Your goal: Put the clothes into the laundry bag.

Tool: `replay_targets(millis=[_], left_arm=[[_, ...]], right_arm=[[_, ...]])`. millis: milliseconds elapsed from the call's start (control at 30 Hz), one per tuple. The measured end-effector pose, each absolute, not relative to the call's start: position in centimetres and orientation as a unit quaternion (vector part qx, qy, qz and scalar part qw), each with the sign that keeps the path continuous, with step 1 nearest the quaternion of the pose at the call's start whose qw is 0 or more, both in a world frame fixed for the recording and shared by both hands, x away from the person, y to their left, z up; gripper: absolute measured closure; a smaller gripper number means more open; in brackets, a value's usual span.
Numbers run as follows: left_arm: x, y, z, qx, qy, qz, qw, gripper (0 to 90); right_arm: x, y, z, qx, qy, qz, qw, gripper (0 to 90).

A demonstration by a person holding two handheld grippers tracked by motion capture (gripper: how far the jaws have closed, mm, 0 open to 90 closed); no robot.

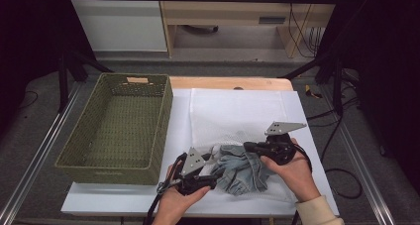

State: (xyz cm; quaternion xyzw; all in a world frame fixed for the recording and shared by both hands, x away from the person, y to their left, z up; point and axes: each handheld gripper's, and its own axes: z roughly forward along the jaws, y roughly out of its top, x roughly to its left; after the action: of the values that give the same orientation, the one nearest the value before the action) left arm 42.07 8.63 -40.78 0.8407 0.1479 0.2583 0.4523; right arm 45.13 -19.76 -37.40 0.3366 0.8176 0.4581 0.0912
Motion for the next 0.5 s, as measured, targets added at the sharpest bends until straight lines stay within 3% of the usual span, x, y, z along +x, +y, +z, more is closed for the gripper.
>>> replay_targets(millis=[500], left_arm=[[41.5, 10.1, -40.7, 0.835, 0.165, 0.267, 0.453, 40.4]], right_arm=[[44.0, -18.1, -37.8, 0.323, 0.814, 0.478, 0.075, 89.5]])
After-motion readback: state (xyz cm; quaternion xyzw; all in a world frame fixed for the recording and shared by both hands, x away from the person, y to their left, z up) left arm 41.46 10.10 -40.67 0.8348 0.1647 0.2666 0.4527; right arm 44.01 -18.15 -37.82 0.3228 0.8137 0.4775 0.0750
